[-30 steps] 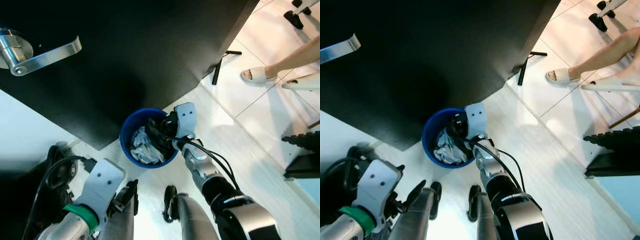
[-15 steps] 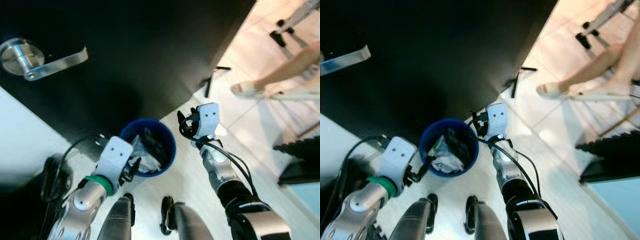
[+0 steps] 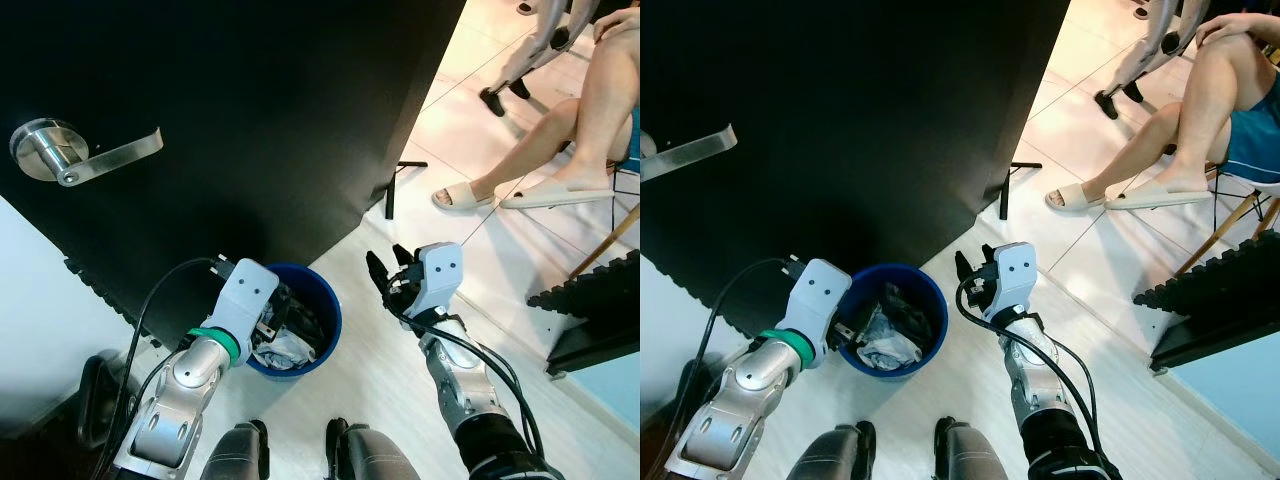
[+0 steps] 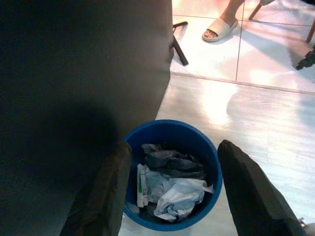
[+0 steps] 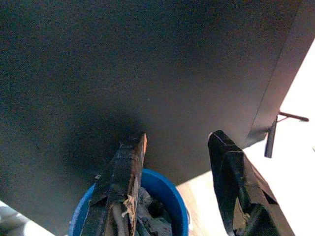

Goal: Clean up the room

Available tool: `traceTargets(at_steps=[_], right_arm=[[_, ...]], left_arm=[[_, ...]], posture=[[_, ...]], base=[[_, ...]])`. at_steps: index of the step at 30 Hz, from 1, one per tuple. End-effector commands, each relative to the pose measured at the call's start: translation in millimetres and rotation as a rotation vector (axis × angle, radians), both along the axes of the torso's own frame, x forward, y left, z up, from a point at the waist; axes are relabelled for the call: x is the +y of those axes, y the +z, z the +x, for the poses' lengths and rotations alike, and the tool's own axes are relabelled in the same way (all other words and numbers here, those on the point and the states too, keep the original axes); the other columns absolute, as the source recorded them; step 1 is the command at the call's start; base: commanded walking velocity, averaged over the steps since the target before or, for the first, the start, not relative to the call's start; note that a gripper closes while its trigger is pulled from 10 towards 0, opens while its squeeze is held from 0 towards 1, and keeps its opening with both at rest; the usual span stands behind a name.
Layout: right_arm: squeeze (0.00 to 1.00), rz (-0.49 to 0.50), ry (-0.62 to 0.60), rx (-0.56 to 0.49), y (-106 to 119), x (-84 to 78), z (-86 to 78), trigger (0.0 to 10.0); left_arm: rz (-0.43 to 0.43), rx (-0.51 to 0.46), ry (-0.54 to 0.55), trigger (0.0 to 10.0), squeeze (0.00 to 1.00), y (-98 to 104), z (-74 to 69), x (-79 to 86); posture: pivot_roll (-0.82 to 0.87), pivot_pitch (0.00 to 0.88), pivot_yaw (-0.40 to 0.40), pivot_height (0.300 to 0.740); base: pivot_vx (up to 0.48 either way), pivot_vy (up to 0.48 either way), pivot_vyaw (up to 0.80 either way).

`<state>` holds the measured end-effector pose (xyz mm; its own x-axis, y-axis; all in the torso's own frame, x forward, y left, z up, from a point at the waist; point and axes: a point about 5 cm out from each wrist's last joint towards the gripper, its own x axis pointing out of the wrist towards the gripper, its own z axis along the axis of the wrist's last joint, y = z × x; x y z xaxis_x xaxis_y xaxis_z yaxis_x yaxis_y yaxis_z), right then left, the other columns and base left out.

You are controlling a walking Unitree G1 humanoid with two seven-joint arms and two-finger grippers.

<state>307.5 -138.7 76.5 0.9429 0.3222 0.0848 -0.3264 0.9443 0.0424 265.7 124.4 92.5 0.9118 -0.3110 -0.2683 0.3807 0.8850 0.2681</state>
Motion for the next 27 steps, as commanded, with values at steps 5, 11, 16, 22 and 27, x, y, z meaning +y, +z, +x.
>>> traceTargets(at_steps=[5, 11, 16, 22, 27], right_arm=[[0.00, 0.002, 0.005, 0.027, -2.8, -2.6, -7.1, 10.0], [0.00, -0.002, 0.018, 0.053, -4.0, -4.0, -13.0, 10.0], [0.00, -0.033, -0.034, 0.062, -7.7, -8.5, -9.8, 10.0], [0.00, -0.066, -0.111, 0.045, -7.2, -11.8, 0.2, 10.0], [0.00, -0.068, -0.132, 0.040, -5.2, -11.4, 2.3, 10.0]], left_arm=[[0.000, -0.006, -0.005, 10.0, 0.00, -7.8, 2.3, -0.7], [-0.004, -0.012, -0.033, 10.0, 0.00, -12.0, 6.3, -3.0], [-0.038, -0.033, 0.082, 10.0, 0.00, -16.3, 19.5, 2.8], [-0.082, -0.048, 0.264, 10.0, 0.00, -19.5, 30.7, 11.2], [-0.093, -0.053, 0.291, 10.0, 0.00, -20.7, 34.7, 10.9]], posture=[[0.02, 0.061, 0.018, 0.734], [0.01, 0.038, 0.018, 0.734], [0.02, 0.000, -0.001, 0.734], [0.01, 0.000, 0.000, 0.734], [0.01, 0.000, 0.010, 0.734]], base=[[0.000, 0.000, 0.00], [0.000, 0.000, 0.00], [0.000, 0.000, 0.00], [0.000, 0.000, 0.00], [0.000, 0.000, 0.00]])
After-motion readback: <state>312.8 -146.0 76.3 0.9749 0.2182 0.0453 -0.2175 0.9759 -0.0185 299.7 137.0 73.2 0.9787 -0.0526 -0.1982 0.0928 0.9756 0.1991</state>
